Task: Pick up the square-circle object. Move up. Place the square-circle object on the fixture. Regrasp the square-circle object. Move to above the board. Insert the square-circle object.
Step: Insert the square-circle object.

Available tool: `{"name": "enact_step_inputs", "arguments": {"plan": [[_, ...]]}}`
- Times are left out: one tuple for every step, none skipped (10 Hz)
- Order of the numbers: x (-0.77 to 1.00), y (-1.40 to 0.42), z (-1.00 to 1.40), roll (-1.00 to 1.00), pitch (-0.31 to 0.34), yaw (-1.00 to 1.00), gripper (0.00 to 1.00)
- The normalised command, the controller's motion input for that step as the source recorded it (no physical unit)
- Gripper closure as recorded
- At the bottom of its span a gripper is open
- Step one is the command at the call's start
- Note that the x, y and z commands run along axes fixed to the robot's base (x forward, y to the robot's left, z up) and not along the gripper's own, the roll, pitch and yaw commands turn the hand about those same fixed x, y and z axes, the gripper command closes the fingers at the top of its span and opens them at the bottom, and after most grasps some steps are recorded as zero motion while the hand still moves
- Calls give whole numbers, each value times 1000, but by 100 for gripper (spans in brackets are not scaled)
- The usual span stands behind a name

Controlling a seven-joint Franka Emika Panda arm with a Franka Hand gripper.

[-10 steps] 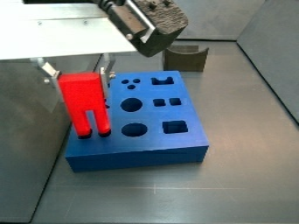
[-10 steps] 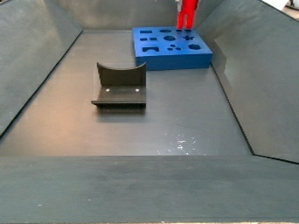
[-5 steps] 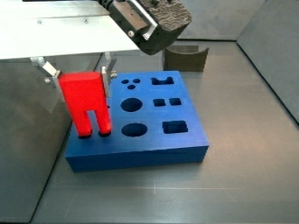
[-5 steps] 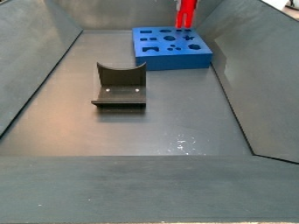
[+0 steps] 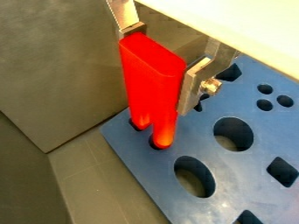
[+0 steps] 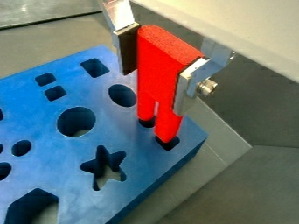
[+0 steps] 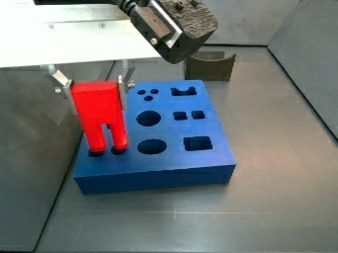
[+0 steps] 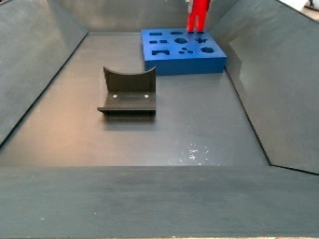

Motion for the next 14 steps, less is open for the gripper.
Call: {"name": "enact_step_inputs", "arguments": {"plan": [[226, -14, -894, 187, -29, 0, 100], [254, -34, -874, 197, -26, 0, 100], [306, -154, -811, 230, -9, 0, 100], [349, -240, -769, 260, 0, 0, 100], [349, -266, -740, 277, 0, 0, 100], [317, -257, -749, 276, 0, 40, 100], [357, -71, -897, 181, 0, 166, 100], [320, -3, -1000, 124, -3, 249, 100], [337, -23, -1000, 117, 0, 231, 100], [326, -17, -1000, 109, -3, 229, 100], [260, 0, -1000, 59, -21, 303, 100], [174, 0, -1000, 39, -64, 297, 100], [26, -54, -500, 0, -76, 129, 100], [0, 0, -297, 0, -57, 29, 100]]}}
